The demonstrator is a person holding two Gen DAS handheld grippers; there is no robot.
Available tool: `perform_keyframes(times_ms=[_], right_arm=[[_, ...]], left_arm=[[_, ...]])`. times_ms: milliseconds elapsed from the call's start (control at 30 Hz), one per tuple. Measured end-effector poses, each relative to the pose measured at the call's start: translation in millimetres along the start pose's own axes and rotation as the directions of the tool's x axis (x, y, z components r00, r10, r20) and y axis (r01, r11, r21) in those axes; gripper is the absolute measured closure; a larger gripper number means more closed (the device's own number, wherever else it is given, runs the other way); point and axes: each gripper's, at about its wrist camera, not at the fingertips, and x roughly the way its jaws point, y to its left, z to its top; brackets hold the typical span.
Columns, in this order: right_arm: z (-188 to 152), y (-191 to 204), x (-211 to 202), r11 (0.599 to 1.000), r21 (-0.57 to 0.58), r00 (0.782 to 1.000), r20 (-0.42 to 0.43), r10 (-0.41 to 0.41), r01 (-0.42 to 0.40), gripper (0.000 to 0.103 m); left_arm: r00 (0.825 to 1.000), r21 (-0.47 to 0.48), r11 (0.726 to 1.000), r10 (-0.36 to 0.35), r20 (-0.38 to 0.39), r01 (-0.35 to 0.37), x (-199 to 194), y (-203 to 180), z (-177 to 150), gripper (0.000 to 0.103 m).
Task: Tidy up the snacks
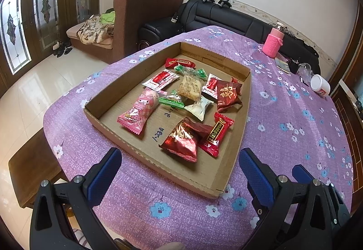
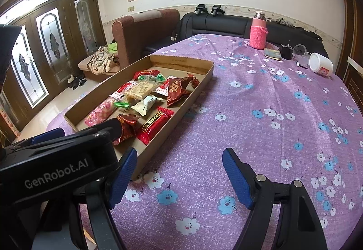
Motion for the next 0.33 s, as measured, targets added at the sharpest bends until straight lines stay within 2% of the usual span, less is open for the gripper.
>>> perform_keyframes(times_ms=[333], right_arm=[[0.5,-2.7,4.4,1.0,0.006,1.0,-0.004,0.009,-0.009,0.022]], left_arm=[[1.0,0.004,1.0,0.006,0.002,-0.006,5.3,-2.7,5.8,0.0]])
